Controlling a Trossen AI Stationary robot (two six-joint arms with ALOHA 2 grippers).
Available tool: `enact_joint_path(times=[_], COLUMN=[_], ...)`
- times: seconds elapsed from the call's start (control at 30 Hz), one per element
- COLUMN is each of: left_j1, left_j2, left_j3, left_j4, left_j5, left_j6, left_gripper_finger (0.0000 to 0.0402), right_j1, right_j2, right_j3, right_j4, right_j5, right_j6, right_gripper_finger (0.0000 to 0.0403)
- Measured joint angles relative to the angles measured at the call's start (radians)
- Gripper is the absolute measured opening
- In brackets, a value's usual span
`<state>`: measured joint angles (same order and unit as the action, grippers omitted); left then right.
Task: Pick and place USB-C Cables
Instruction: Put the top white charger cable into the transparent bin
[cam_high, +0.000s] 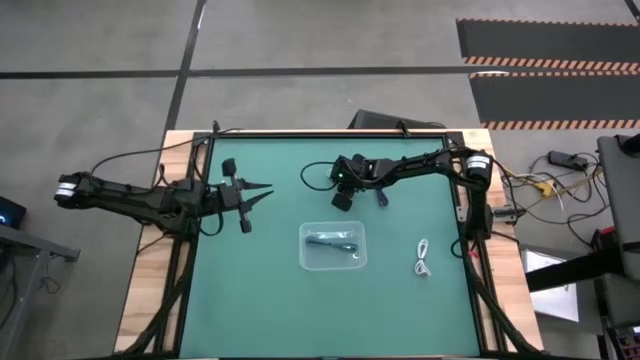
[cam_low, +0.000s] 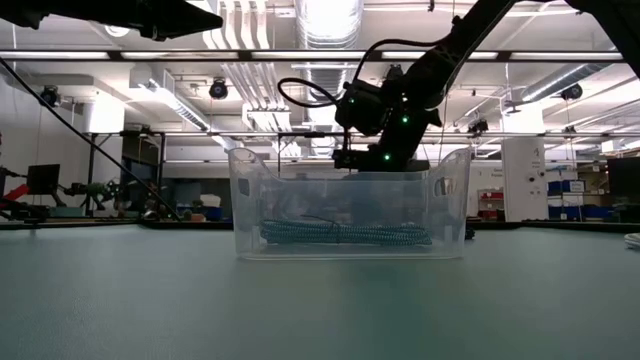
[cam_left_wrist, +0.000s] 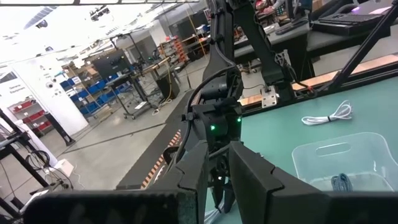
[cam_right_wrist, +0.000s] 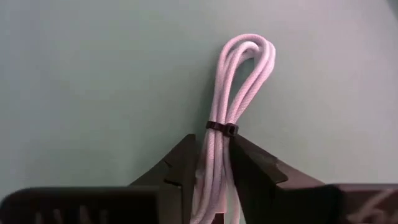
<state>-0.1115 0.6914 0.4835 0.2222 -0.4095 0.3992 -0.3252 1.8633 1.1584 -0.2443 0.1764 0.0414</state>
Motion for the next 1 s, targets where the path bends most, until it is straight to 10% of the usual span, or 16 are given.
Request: enact_joint_path(times=[1.0], left_j1=[0.0], left_j2=[0.0], left_j3=[0.0], left_j4=[0.001], left_j5=[0.0], left_j6=[0.0], left_gripper_finger=[0.0049], right_j1=[0.0], right_j2=[-0.004], right_j3=[0.083], right_j4=[-0.081], right_j5=[0.008], right_j6=[-0.034], right_gripper_finger=[0.0051])
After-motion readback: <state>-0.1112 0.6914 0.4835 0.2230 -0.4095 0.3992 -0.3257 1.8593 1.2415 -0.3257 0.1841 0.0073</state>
